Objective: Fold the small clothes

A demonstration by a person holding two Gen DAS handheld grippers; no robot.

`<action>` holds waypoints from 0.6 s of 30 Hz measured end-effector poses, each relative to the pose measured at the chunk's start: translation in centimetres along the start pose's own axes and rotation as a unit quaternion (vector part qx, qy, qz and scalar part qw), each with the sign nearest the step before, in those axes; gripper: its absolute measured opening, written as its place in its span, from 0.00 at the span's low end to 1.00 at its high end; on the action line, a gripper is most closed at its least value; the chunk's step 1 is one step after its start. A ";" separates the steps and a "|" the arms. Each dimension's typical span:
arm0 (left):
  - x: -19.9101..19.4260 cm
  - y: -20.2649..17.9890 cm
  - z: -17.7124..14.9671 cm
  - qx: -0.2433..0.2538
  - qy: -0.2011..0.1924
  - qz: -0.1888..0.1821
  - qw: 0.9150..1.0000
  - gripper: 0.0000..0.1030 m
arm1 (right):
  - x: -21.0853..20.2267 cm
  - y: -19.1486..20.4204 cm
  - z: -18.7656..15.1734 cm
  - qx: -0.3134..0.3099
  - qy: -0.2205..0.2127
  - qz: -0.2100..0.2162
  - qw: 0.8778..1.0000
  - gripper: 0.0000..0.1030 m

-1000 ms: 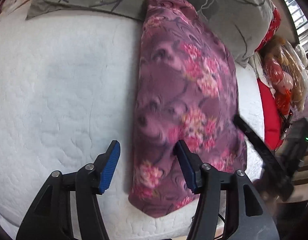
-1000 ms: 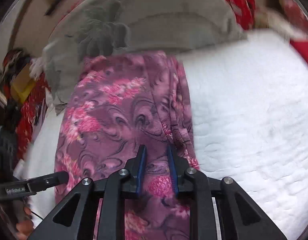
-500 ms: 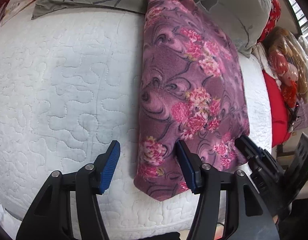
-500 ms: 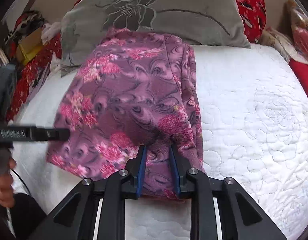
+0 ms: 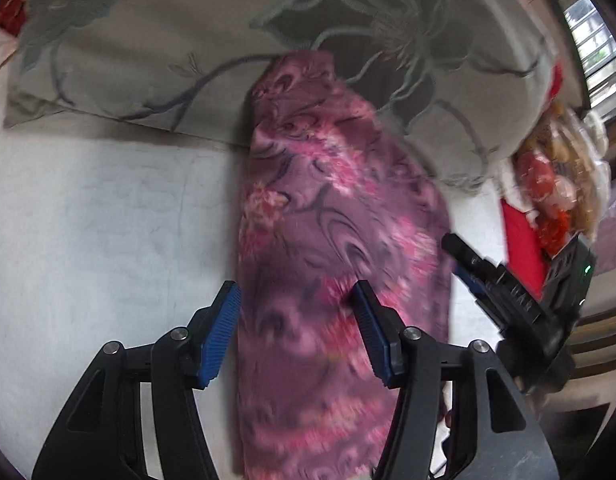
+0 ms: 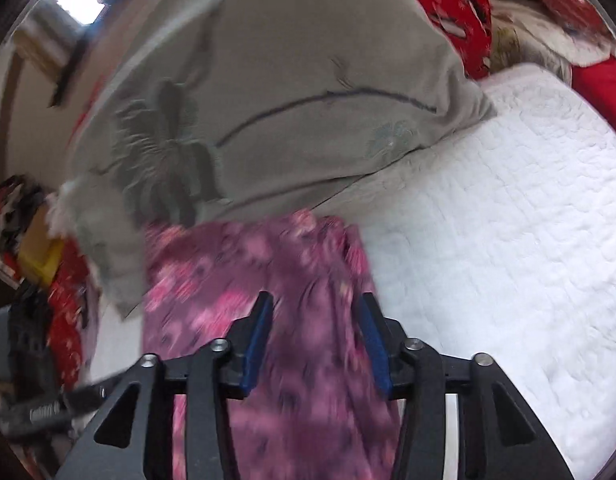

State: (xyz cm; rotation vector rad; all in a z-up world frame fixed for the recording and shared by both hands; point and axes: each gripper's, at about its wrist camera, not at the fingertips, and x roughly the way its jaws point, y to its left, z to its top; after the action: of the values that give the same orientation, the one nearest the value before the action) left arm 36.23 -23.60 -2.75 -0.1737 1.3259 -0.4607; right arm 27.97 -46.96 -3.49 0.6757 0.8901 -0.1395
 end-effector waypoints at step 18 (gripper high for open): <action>0.6 3.3 -3.3 -0.050 0.005 -0.037 0.998 0.69 | 0.8 5.0 -3.8 -0.190 0.017 -0.008 0.982 0.40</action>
State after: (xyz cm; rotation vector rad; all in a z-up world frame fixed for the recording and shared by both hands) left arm 33.86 -20.43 -5.32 -0.3055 1.3563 -0.4579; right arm 27.79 -40.66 -3.33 0.3152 0.9231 0.0280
